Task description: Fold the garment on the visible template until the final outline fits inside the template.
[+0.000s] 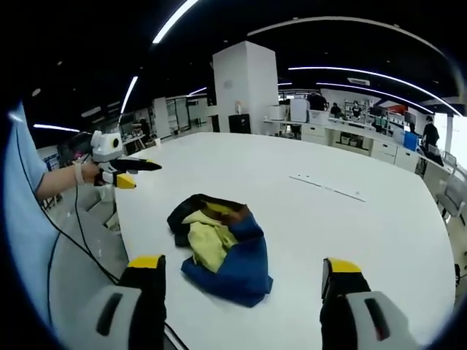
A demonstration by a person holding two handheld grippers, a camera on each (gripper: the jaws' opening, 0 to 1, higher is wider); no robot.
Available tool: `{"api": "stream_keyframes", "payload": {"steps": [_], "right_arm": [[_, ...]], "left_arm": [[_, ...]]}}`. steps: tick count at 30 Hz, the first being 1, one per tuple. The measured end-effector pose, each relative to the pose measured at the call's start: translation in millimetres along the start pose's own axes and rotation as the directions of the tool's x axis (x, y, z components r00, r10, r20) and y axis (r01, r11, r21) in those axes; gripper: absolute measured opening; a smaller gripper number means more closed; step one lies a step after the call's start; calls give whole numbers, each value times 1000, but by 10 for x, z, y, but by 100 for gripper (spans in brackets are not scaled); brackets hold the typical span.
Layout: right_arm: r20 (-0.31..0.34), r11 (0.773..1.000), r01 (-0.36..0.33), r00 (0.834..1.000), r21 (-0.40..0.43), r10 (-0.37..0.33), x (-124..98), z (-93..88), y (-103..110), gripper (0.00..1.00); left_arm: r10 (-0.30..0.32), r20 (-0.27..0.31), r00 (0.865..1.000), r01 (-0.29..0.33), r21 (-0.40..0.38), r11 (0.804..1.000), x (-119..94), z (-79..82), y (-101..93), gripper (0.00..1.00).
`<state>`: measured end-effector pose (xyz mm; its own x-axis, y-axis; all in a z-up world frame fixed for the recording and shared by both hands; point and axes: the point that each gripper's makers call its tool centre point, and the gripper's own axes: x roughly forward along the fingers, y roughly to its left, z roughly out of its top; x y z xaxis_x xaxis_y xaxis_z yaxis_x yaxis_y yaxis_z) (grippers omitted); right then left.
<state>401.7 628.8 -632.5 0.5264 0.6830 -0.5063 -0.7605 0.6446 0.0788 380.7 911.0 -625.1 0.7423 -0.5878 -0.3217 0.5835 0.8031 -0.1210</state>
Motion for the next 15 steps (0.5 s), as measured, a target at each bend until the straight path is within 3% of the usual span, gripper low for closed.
{"api": "stream_keyframes", "payload": {"steps": [6,15], "right_arm": [[7,1000,-1,1000,1,1,17,4,-17,86],[-6,1000,-1,1000,1,1,105,-16,-56,83]], "left_arm": [[-7,0,1000,7,2,1000,34,-67,-84,76],[-6,-20,1000,6,2,1000,64,-150,-17,73]]}}
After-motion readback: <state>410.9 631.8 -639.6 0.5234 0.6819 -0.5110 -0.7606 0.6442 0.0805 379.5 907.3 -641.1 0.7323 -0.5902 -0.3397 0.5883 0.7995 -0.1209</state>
